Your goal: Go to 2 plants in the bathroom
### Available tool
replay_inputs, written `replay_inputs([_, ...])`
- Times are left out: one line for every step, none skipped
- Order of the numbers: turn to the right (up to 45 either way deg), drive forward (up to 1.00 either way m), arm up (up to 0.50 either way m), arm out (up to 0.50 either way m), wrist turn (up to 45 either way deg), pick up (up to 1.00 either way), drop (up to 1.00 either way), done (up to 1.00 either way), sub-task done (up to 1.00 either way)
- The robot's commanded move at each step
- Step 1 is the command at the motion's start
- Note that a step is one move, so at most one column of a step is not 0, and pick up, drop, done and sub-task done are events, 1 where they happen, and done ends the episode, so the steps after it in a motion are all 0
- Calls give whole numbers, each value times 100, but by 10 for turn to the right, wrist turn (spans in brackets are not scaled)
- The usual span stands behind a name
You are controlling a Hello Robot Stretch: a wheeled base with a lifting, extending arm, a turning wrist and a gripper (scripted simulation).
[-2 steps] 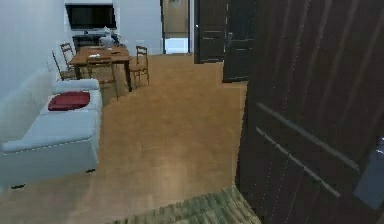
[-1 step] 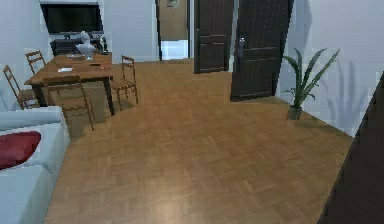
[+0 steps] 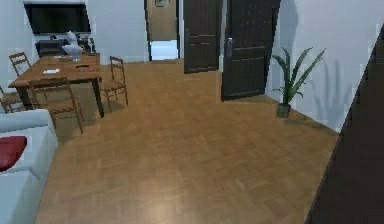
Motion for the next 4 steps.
replay_inputs([-360, 0, 0, 0, 0, 0, 0, 0, 0])
replay_inputs([0, 60, 0, 0, 0, 0, 0, 0, 0])
replay_inputs([450, 0, 0, 0, 0, 0, 0, 0, 0])
replay_inputs([450, 0, 0, 0, 0, 0, 0, 0, 0])
